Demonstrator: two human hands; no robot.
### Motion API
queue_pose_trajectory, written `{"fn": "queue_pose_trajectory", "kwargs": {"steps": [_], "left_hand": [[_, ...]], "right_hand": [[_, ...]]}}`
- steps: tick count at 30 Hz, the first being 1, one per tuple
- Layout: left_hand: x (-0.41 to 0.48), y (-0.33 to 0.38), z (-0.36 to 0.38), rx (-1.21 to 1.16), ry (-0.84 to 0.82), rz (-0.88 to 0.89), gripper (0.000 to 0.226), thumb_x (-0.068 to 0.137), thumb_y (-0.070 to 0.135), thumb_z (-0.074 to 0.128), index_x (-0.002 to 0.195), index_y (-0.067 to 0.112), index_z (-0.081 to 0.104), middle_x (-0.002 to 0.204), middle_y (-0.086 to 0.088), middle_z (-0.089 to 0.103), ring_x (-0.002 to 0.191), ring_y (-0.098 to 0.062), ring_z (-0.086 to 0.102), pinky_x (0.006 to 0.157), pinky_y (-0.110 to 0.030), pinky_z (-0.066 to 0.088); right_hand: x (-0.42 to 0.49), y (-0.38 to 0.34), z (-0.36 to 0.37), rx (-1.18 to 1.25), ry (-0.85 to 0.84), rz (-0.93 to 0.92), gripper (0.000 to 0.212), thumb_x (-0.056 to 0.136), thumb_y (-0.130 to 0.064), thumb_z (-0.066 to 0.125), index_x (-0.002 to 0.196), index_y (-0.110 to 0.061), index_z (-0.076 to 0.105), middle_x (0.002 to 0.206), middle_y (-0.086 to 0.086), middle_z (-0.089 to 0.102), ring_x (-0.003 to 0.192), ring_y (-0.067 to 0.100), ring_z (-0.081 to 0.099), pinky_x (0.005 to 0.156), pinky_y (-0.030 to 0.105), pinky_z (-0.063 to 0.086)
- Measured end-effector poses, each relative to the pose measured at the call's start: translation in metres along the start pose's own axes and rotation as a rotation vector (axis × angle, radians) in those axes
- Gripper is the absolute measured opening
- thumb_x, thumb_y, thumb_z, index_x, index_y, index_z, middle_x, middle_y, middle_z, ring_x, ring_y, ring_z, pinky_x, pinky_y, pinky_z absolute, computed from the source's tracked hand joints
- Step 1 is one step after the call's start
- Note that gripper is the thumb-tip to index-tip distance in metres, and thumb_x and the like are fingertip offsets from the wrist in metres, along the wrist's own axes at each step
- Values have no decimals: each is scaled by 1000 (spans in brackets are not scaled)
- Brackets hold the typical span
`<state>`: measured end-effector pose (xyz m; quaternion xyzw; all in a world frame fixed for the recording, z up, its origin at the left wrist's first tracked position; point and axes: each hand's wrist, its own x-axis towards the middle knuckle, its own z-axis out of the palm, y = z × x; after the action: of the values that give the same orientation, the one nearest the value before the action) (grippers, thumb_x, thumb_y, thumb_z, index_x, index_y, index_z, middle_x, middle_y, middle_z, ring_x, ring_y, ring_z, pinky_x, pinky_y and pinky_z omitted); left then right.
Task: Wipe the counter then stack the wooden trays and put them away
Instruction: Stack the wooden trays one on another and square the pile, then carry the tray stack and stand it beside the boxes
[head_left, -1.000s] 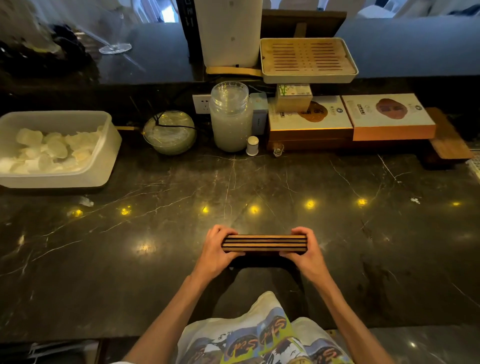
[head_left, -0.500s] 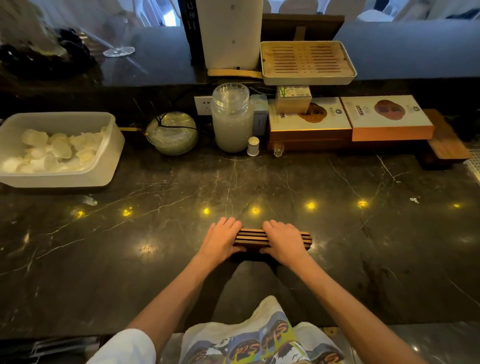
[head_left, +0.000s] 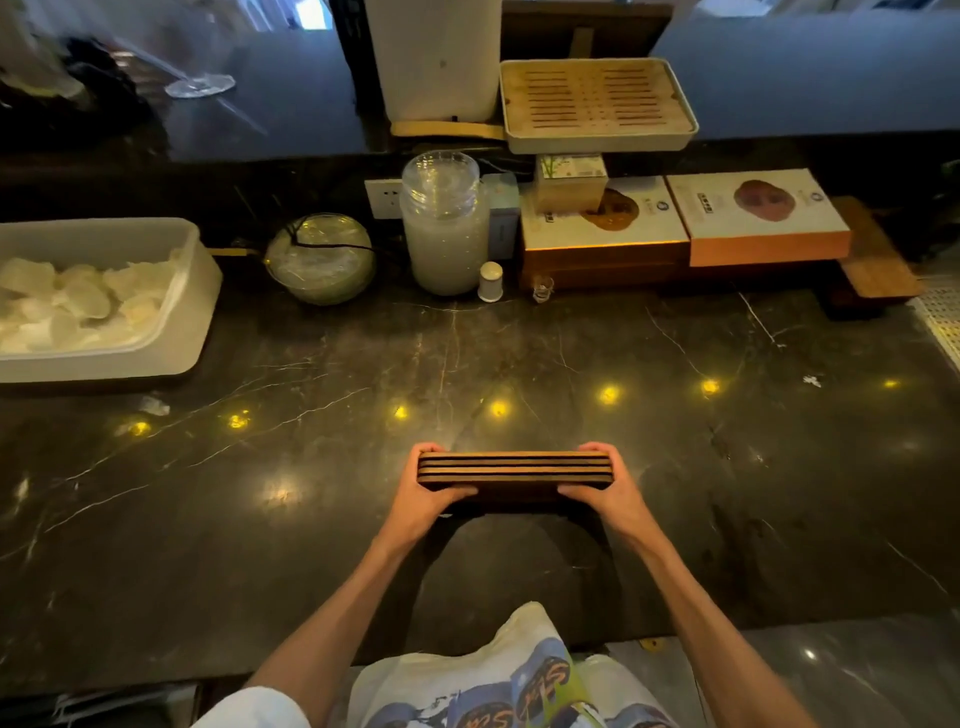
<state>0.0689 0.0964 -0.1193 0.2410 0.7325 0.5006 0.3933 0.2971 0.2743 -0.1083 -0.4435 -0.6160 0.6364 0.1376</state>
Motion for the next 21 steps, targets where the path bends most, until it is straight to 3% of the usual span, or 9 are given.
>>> {"fn": "queue_pose_trajectory", "kwargs": {"steps": [4, 7, 11, 13, 17, 19, 21], "left_hand": [[7, -12, 1, -69, 5, -78, 56, 65, 7, 85, 104, 30, 51, 98, 5, 70, 94, -4, 68, 76, -17, 55], [10, -14, 1, -89, -10, -139, 61, 65, 8, 85, 108, 33, 51, 104, 6, 69, 98, 0, 66, 72, -13, 54], [8, -6, 2, -66, -4, -117, 61, 68, 3, 82, 113, 28, 49, 110, 3, 66, 102, 0, 65, 75, -11, 53], [6, 5, 5, -57, 13, -124, 64, 69, 0, 82, 116, 26, 48, 110, 4, 65, 100, 2, 65, 77, -11, 52], [-12, 29, 16, -98, 40, -293, 66, 70, 17, 84, 124, 17, 46, 118, -5, 63, 97, -8, 65, 78, -20, 54], [-26, 42, 30, -151, 78, -353, 66, 65, 30, 85, 120, 18, 50, 111, -2, 67, 90, -9, 70, 70, -18, 55], [-34, 64, 49, -209, 149, -354, 64, 64, 30, 86, 118, 14, 56, 100, -1, 73, 83, -9, 72, 63, -18, 55]], "right_hand": [[3, 10, 6, 94, 13, 84, 61, 66, -7, 85, 114, -25, 53, 109, 5, 67, 108, 24, 65, 89, 37, 55], [8, 15, 4, 124, -16, 143, 65, 70, -5, 83, 123, -18, 47, 117, 14, 64, 107, 27, 66, 81, 44, 60], [10, 18, 5, 74, -10, 160, 66, 70, -25, 86, 124, -32, 48, 114, -7, 66, 104, 3, 65, 75, 17, 56], [14, 13, 1, 77, -34, 165, 69, 63, -38, 88, 120, -38, 49, 110, -13, 67, 98, -4, 65, 73, 13, 54], [16, 8, -19, 148, -93, 223, 77, 49, -56, 87, 115, -32, 55, 114, -2, 70, 96, 8, 70, 86, 33, 59], [9, 15, -34, 215, -132, 265, 81, 51, -57, 88, 120, -27, 58, 115, 4, 71, 99, 16, 71, 88, 38, 58], [-2, 18, -49, 335, -176, 332, 83, 53, -54, 90, 124, -25, 58, 116, 5, 72, 103, 22, 70, 88, 42, 58]]}}
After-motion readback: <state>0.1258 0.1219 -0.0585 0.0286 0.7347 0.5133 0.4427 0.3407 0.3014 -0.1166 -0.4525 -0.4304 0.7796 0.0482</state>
